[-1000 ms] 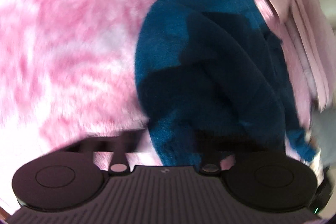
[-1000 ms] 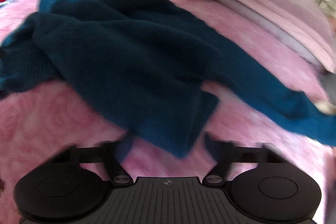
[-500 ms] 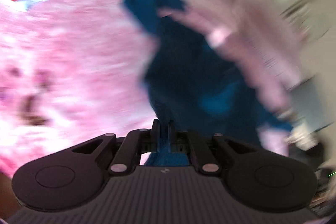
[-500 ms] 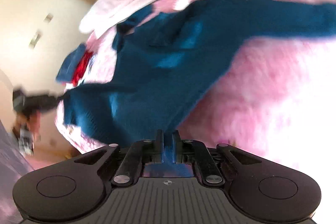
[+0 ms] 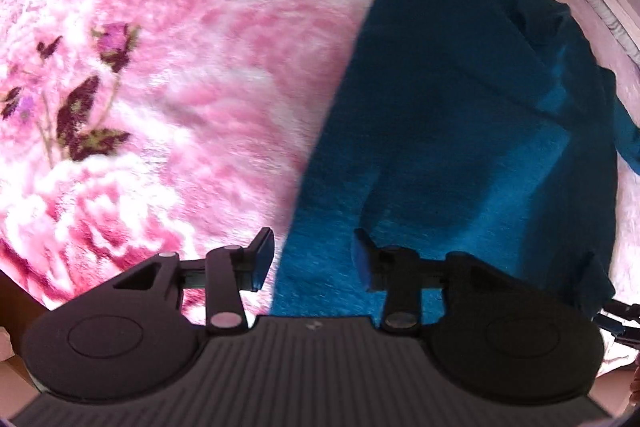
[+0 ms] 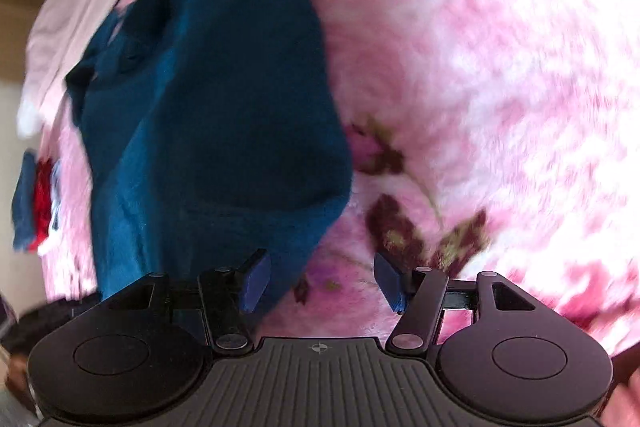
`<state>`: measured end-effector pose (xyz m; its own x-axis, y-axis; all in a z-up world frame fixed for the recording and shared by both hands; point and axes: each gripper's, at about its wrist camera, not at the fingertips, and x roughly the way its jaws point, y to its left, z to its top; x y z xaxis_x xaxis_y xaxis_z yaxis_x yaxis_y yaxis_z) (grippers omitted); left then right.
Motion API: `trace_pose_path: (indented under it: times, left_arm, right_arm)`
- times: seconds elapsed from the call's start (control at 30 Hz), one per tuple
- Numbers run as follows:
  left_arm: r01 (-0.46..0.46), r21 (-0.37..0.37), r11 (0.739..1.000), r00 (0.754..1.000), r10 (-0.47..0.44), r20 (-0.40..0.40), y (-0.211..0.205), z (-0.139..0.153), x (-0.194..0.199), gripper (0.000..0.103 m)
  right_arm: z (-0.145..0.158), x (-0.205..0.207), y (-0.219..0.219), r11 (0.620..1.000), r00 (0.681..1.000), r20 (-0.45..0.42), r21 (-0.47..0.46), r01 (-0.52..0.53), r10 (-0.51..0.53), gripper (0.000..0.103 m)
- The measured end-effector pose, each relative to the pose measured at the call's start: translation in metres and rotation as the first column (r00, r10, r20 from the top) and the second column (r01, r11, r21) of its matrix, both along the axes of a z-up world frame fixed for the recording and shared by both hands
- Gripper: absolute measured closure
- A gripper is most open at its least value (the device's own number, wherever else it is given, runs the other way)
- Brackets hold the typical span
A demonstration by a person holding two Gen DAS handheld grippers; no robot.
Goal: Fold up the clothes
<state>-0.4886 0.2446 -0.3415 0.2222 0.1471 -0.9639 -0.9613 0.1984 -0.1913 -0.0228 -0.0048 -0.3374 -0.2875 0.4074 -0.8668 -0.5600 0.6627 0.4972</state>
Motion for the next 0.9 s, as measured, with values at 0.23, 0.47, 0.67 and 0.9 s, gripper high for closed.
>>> trace_pose_path:
  times: [0.23, 0.47, 0.67, 0.9]
  left_arm:
    - [-0.079, -0.054, 0.995, 0.996, 0.082, 0.045, 0.002, -0.009, -0.021, 0.062]
    - [-0.032, -0.106, 0.994, 0.991, 0.046, 0.129, 0.005, -0.021, -0.022, 0.057]
    - [0.015, -0.181, 0.983, 0.982, 0.019, 0.186, -0.001, -0.02, -0.035, 0.099]
    - [0.113, -0.19, 0.975, 0.981, -0.079, 0.177, -0.025, -0.015, -0.042, 0.096]
  right_arm:
    - [-0.006, 0.029, -0.014, 0.907, 0.895, -0.153, -0.022, 0.421, -0.42, 0.042]
    - [-0.011, 0.018, 0.023, 0.927, 0.932, -0.099, -0.184, 0.328, -0.349, 0.042]
    - [-0.011, -0.009, 0.015, 0.949, 0.944, -0.171, -0.192, 0.25, -0.283, 0.095]
    - [0.031, 0.019, -0.01, 0.969, 0.988, 0.029, -0.192, 0.155, -0.152, 0.099]
